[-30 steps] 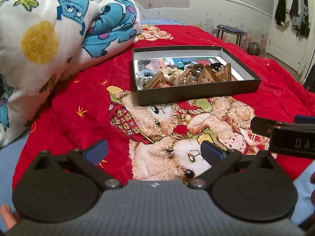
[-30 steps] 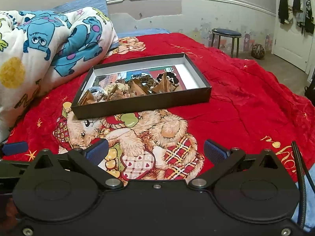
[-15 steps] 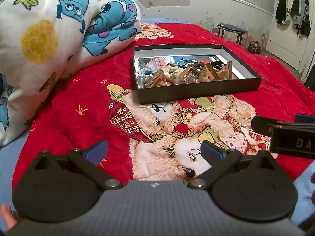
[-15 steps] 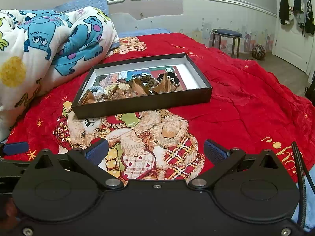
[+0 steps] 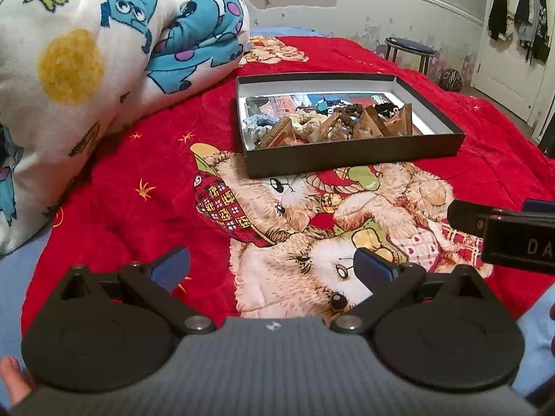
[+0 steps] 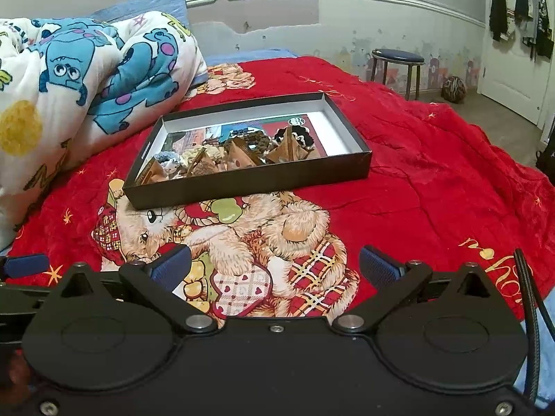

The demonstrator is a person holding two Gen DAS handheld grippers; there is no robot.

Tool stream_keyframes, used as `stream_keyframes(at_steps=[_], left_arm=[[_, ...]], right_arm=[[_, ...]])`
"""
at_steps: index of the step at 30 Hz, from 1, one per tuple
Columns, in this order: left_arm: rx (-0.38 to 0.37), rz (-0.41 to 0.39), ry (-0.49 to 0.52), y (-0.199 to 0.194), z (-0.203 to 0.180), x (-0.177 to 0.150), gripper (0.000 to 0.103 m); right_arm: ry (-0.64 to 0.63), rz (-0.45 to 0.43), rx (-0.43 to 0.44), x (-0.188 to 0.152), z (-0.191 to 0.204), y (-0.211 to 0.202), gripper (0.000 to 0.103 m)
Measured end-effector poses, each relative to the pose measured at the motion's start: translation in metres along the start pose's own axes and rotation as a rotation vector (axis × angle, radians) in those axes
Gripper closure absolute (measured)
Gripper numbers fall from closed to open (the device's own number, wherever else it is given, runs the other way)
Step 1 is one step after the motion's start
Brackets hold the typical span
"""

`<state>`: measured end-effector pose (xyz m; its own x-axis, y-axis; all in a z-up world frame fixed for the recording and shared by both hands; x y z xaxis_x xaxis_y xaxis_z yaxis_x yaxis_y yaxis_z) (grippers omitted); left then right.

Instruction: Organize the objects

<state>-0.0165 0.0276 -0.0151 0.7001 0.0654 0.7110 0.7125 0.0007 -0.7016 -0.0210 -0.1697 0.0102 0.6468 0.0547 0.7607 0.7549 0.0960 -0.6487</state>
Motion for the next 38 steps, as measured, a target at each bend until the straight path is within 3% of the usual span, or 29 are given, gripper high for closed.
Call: stream_keyframes(at_steps=[38], left_arm=[[0.001,0.024,-0.009,0.0010,0.0003,-0.0017,0.000]], right_arm=[[-0.010,0.001,0.004,0.0002,0.0029,0.0004,0.000]])
Point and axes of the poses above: each gripper's, at about its wrist camera, not at the fingertips, and y roughly the way its jaws point, z to its left, x to its top, the point moved 5 cm from there along y, roughly the way its jaws point, and after that the axes turned 5 degrees about -y, right-handed, at the moved point
